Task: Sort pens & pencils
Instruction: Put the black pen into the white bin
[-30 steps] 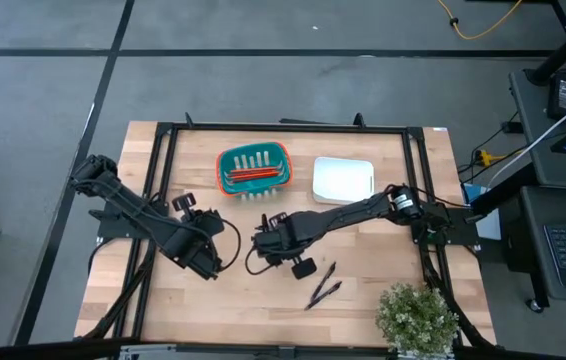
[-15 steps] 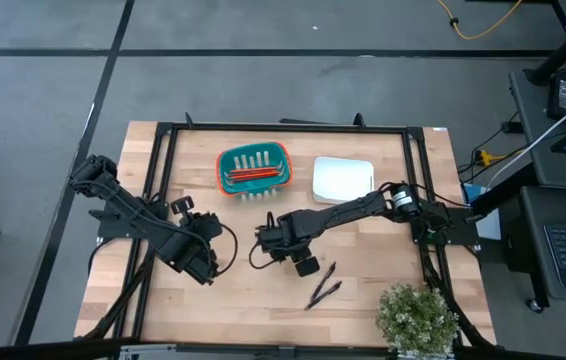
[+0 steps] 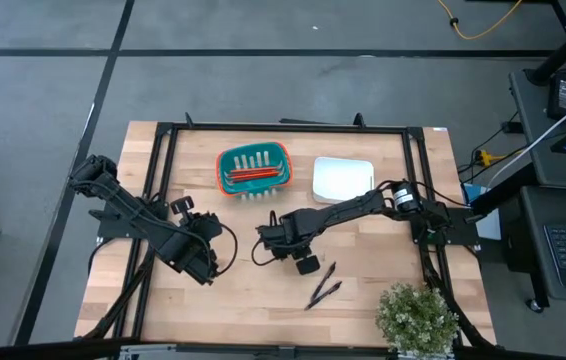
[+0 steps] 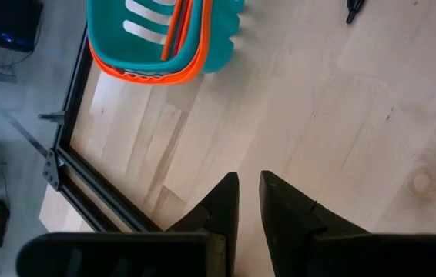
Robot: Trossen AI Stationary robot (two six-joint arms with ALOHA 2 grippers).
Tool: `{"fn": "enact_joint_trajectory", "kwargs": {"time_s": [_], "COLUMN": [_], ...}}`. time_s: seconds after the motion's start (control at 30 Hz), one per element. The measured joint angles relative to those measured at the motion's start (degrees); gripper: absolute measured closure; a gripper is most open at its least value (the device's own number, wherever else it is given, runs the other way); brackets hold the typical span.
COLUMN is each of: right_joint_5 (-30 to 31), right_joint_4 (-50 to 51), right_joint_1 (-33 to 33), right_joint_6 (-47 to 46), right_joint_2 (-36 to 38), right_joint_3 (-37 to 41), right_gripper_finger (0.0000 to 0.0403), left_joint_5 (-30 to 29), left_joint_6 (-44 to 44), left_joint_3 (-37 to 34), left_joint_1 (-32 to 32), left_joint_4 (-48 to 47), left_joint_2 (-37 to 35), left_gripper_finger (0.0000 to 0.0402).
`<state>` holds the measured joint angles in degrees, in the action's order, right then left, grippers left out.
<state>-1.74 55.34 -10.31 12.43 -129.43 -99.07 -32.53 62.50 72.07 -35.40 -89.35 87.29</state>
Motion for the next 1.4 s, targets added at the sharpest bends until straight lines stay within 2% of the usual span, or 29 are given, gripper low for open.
{"fn": "enact_joint_trajectory", "kwargs": {"time_s": [0.23, 0.67, 1.0, 1.4], "right_joint_5": [0.0, 0.08, 3.85, 15.73], "right_joint_4": [0.01, 3.95, 12.5, 31.07], "right_joint_1": [0.02, -0.2, -2.17, -3.12], "right_joint_6": [-0.11, -2.22, -5.09, -9.35], "right_joint_2": [0.0, -0.58, -0.66, -0.44], "right_joint_3": [0.0, -2.31, -8.38, -18.81], "right_gripper_finger": [0.0378, 0.0378, 0.0379, 0.0379], "left_joint_5": [0.0, 0.0, 0.0, 0.0], "left_joint_6": [0.0, 0.09, 0.11, 0.11], "left_joint_3": [0.0, 0.0, 0.0, 0.0], "left_joint_1": [0.0, 0.0, 0.0, 0.0], "left_joint_4": [0.01, 0.01, 0.03, 0.49], "left_joint_2": [-0.01, -0.01, -0.01, 0.0], "left_gripper_finger": [0.0352, 0.0352, 0.0352, 0.0352]}}
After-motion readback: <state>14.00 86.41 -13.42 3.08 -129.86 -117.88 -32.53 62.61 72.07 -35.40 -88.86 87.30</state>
